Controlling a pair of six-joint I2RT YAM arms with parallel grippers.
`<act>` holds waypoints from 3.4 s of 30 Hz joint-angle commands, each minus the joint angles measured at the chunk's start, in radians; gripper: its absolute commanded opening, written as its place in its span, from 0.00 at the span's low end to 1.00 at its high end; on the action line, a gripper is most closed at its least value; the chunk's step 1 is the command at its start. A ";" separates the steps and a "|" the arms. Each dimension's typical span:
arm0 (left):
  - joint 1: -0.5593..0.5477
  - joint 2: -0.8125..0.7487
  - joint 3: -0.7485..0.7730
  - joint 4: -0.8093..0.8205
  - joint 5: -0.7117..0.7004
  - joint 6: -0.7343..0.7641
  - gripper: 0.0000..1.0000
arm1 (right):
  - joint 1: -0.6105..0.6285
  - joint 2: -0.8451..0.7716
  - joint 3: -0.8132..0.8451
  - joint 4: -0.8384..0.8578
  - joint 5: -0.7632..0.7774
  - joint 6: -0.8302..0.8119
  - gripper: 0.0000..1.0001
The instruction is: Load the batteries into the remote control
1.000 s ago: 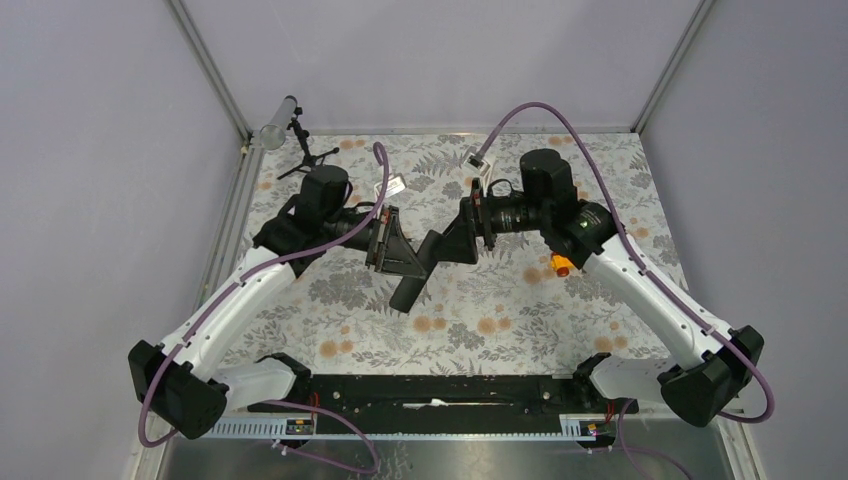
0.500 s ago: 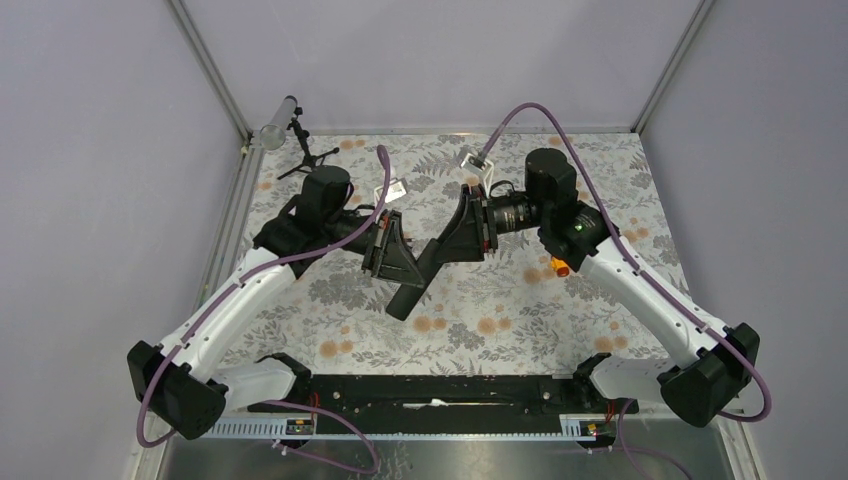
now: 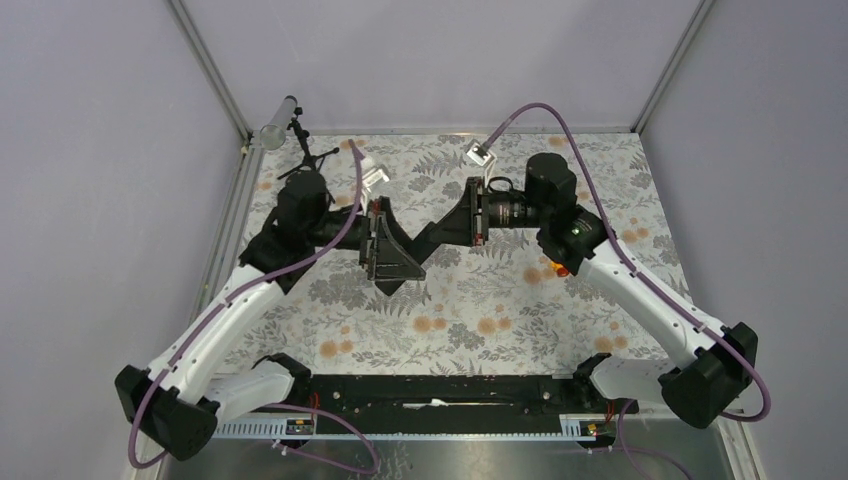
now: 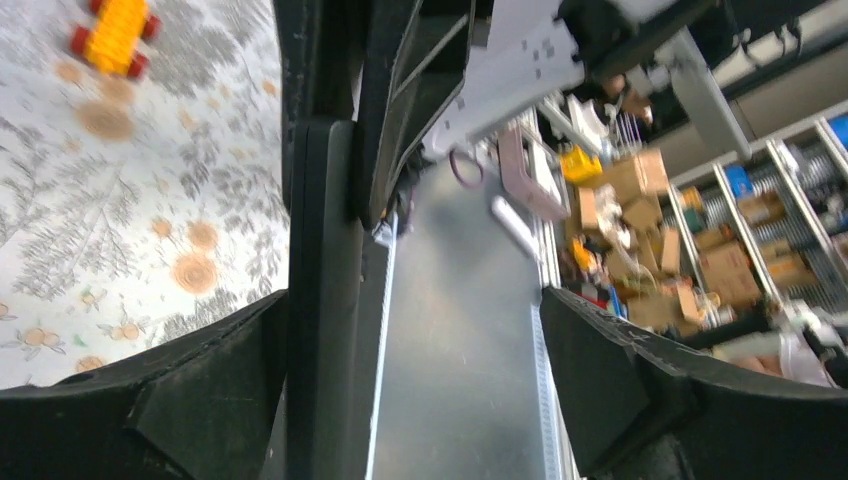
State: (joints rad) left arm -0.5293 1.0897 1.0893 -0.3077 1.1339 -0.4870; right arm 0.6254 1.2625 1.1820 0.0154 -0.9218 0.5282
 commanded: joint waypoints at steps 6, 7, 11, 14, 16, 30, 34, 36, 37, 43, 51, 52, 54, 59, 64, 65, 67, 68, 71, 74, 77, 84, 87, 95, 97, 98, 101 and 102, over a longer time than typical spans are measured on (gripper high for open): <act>0.106 -0.161 -0.188 0.522 -0.344 -0.500 0.99 | 0.000 -0.153 -0.137 0.323 0.355 0.366 0.00; 0.106 -0.170 -0.207 0.527 -0.387 -0.521 0.99 | 0.000 -0.166 -0.152 0.347 0.397 0.407 0.00; 0.106 -0.218 -0.268 0.598 -0.561 -0.633 0.99 | 0.000 -0.239 -0.217 0.375 0.610 0.542 0.00; 0.098 -0.250 -0.340 0.777 -0.671 -0.784 0.99 | 0.000 -0.266 -0.243 0.389 0.729 0.615 0.00; 0.074 -0.245 -0.372 0.923 -0.725 -0.842 0.99 | -0.001 -0.260 -0.242 0.376 0.763 0.686 0.00; -0.108 -0.192 -0.314 0.883 -1.179 -0.775 0.68 | 0.003 -0.171 -0.273 0.468 0.785 0.982 0.00; -0.134 -0.168 -0.292 0.864 -1.219 -0.776 0.53 | 0.003 -0.146 -0.265 0.475 0.775 0.964 0.00; -0.147 -0.151 -0.271 0.853 -1.218 -0.767 0.44 | 0.003 -0.134 -0.276 0.493 0.775 0.971 0.00; -0.152 -0.142 -0.261 0.842 -1.215 -0.760 0.38 | 0.002 -0.127 -0.280 0.504 0.766 0.978 0.00; -0.153 -0.149 -0.234 0.763 -1.238 -0.707 0.00 | 0.002 -0.129 -0.284 0.500 0.717 0.928 0.06; -0.001 -0.118 -0.075 0.488 -0.921 -0.719 0.00 | -0.123 -0.114 -0.258 0.536 0.314 0.713 1.00; 0.029 -0.103 -0.062 0.472 -0.867 -0.739 0.00 | -0.124 -0.088 -0.232 0.531 0.250 0.715 0.99; 0.055 -0.095 -0.054 0.454 -0.793 -0.766 0.00 | -0.124 -0.044 -0.213 0.579 0.138 0.758 0.94; 0.098 -0.086 -0.053 0.432 -0.699 -0.798 0.00 | -0.124 -0.024 -0.212 0.681 0.123 0.792 0.92; 0.103 -0.072 -0.059 0.447 -0.660 -0.825 0.00 | -0.124 -0.028 -0.200 0.689 0.147 0.777 0.99; 0.103 -0.070 -0.060 0.452 -0.650 -0.831 0.00 | -0.124 -0.020 -0.187 0.656 0.151 0.766 1.00; 0.103 -0.067 -0.063 0.451 -0.638 -0.835 0.00 | -0.124 -0.001 -0.165 0.611 0.155 0.752 1.00; 0.103 -0.068 -0.065 0.451 -0.632 -0.839 0.00 | -0.123 0.009 -0.162 0.612 0.162 0.759 1.00; 0.103 -0.076 -0.076 0.462 -0.622 -0.848 0.00 | -0.124 0.034 -0.146 0.604 0.175 0.773 0.89; 0.104 -0.081 -0.078 0.470 -0.619 -0.854 0.00 | -0.124 0.048 -0.150 0.630 0.186 0.790 0.72; 0.103 -0.083 -0.081 0.491 -0.615 -0.874 0.00 | -0.124 0.056 -0.161 0.646 0.188 0.799 0.52; 0.137 -0.096 -0.088 0.527 -0.606 -0.919 0.00 | -0.124 0.034 -0.235 0.749 0.176 0.841 0.16; 0.170 -0.104 -0.095 0.556 -0.589 -0.945 0.00 | -0.124 0.020 -0.253 0.774 0.152 0.843 0.10; 0.242 -0.108 -0.095 0.611 -0.535 -1.001 0.00 | -0.124 0.014 -0.264 0.803 0.056 0.834 0.08; 0.261 -0.111 -0.092 0.613 -0.519 -1.008 0.00 | -0.124 0.015 -0.262 0.786 0.036 0.829 0.09; 0.269 -0.113 -0.091 0.613 -0.513 -1.009 0.00 | -0.125 0.018 -0.256 0.770 0.024 0.821 0.11; 0.289 -0.116 -0.091 0.614 -0.496 -1.012 0.00 | -0.127 0.017 -0.237 0.683 0.011 0.774 0.14; 0.290 -0.116 -0.090 0.614 -0.491 -1.011 0.00 | -0.127 0.014 -0.232 0.658 0.018 0.762 0.15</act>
State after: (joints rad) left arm -0.3283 1.0248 0.9707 0.1352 0.6979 -1.4128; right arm 0.5224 1.3174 0.9344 0.7494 -0.7738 1.3861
